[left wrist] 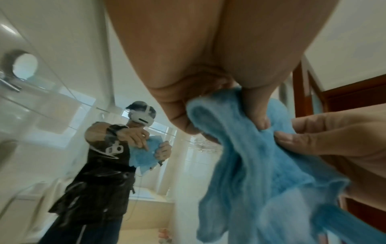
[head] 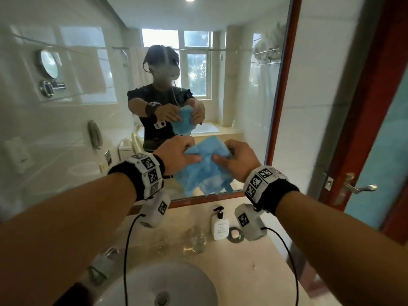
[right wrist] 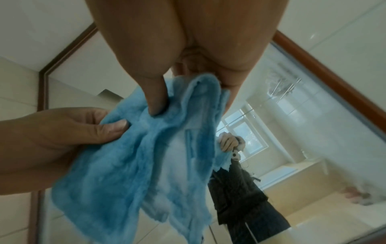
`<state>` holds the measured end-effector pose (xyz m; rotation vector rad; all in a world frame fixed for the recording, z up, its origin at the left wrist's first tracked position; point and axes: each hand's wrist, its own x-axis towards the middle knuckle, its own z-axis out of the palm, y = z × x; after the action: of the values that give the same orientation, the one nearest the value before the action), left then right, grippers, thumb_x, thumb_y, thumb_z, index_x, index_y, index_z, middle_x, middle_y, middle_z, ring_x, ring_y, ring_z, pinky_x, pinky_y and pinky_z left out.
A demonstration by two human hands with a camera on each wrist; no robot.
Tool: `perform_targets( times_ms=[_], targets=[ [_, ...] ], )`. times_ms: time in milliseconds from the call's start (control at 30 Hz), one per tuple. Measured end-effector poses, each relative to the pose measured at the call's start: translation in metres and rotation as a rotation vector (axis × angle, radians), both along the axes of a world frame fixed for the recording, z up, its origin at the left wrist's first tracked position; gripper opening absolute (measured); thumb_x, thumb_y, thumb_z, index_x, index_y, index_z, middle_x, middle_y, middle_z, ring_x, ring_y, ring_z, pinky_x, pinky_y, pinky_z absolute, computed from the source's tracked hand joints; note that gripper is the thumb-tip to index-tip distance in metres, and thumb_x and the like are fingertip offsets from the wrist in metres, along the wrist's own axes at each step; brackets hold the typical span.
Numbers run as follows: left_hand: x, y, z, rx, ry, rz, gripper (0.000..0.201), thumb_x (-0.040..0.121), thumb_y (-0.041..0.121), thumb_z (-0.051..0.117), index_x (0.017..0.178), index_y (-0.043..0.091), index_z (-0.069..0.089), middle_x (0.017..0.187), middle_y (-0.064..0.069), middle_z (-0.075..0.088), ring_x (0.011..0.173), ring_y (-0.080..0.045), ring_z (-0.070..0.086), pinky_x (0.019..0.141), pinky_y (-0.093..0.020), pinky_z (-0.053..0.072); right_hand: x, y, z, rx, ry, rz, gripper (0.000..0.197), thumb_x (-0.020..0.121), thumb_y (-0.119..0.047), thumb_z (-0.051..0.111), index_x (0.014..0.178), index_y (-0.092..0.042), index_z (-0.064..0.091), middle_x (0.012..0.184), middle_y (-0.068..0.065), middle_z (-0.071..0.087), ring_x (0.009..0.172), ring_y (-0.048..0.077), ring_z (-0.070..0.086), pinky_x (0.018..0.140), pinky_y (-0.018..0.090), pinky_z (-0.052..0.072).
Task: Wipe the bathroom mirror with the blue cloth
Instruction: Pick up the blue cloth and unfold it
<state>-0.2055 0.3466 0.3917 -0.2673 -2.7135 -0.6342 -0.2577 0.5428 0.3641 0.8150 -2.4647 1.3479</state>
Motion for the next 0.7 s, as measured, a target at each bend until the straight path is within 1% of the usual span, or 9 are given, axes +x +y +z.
perform_targets(
  times_ms=[133, 200, 267, 367, 433, 467, 533, 633, 700],
  targets=[
    [-0.025, 0.010, 0.012, 0.046, 0.075, -0.061, 0.029, 0.082, 0.024, 0.075, 0.072, 0.017, 0.050, 0.074, -0.009, 0.058, 0.070, -0.019, 0.053, 0.069, -0.036, 0.044, -0.007, 0.006, 0.011, -0.020, -0.073, -0.042, 0.032, 0.072, -0.038, 0.080, 0.094, -0.020, 0.065, 0.091, 0.002, 0.072, 0.084, 0.020, 0.068, 0.074, 0.036, 0.056],
    [-0.037, 0.017, 0.014, 0.070, 0.111, -0.093, 0.031, 0.083, 0.025, 0.075, 0.072, 0.023, 0.046, 0.073, -0.005, 0.058, 0.070, -0.019, 0.053, 0.070, -0.035, 0.044, -0.009, 0.008, 0.015, -0.003, -0.088, -0.068, 0.028, 0.073, -0.034, 0.080, 0.094, -0.024, 0.065, 0.091, -0.002, 0.071, 0.081, 0.013, 0.067, 0.069, 0.028, 0.054],
    [-0.049, 0.022, 0.014, 0.075, 0.127, -0.122, 0.024, 0.084, 0.028, 0.074, 0.080, 0.023, 0.051, 0.075, -0.001, 0.062, 0.073, -0.021, 0.058, 0.072, -0.034, 0.046, -0.011, 0.010, 0.018, 0.006, -0.080, -0.124, 0.025, 0.075, -0.032, 0.079, 0.095, -0.025, 0.065, 0.089, -0.005, 0.069, 0.077, 0.009, 0.065, 0.062, 0.018, 0.046],
    [-0.062, 0.026, 0.014, 0.077, 0.069, -0.175, 0.033, 0.078, 0.042, 0.077, 0.097, 0.020, 0.062, 0.078, 0.004, 0.067, 0.074, -0.016, 0.063, 0.070, -0.030, 0.048, -0.020, 0.019, 0.024, 0.032, -0.011, -0.204, 0.031, 0.077, -0.034, 0.077, 0.103, -0.021, 0.068, 0.092, -0.002, 0.070, 0.084, 0.014, 0.066, 0.064, 0.019, 0.044],
    [-0.071, 0.032, 0.016, 0.000, 0.049, -0.216, 0.045, 0.071, 0.056, 0.072, 0.088, 0.015, 0.066, 0.075, 0.001, 0.066, 0.071, -0.017, 0.061, 0.065, -0.030, 0.044, -0.030, 0.028, 0.030, 0.044, 0.011, -0.239, 0.032, 0.079, -0.033, 0.076, 0.106, -0.020, 0.067, 0.096, -0.001, 0.071, 0.090, 0.017, 0.066, 0.071, 0.022, 0.044],
    [-0.076, 0.037, 0.019, -0.028, 0.042, -0.221, 0.044, 0.072, 0.054, 0.071, 0.082, 0.012, 0.066, 0.073, -0.003, 0.065, 0.067, -0.017, 0.058, 0.062, -0.030, 0.041, -0.035, 0.033, 0.034, 0.046, 0.015, -0.253, 0.031, 0.079, -0.033, 0.075, 0.106, -0.019, 0.067, 0.096, -0.001, 0.070, 0.091, 0.019, 0.066, 0.073, 0.023, 0.044],
    [-0.085, 0.045, 0.027, -0.029, 0.048, -0.179, 0.030, 0.081, 0.037, 0.073, 0.075, 0.009, 0.065, 0.070, -0.007, 0.063, 0.064, -0.015, 0.054, 0.058, -0.028, 0.037, -0.043, 0.039, 0.040, 0.082, 0.047, -0.303, 0.036, 0.079, -0.037, 0.074, 0.107, -0.017, 0.063, 0.096, -0.001, 0.068, 0.093, 0.022, 0.064, 0.074, 0.027, 0.046],
    [-0.101, 0.064, 0.041, -0.005, 0.146, -0.101, 0.024, 0.086, 0.026, 0.070, 0.077, 0.005, 0.064, 0.070, -0.006, 0.060, 0.068, -0.019, 0.055, 0.060, -0.028, 0.036, -0.062, 0.048, 0.045, 0.037, 0.190, -0.506, 0.056, 0.074, -0.044, 0.077, 0.114, -0.013, 0.052, 0.110, 0.005, 0.059, 0.101, 0.024, 0.056, 0.085, 0.034, 0.046],
    [-0.114, 0.080, 0.051, 0.005, 0.214, -0.067, 0.020, 0.087, 0.024, 0.069, 0.081, 0.005, 0.064, 0.073, -0.007, 0.061, 0.073, -0.022, 0.058, 0.064, -0.029, 0.037, -0.075, 0.052, 0.049, -0.057, 0.280, -0.609, 0.062, 0.072, -0.043, 0.079, 0.114, -0.011, 0.047, 0.113, 0.006, 0.052, 0.102, 0.025, 0.052, 0.082, 0.032, 0.041]
  ],
)
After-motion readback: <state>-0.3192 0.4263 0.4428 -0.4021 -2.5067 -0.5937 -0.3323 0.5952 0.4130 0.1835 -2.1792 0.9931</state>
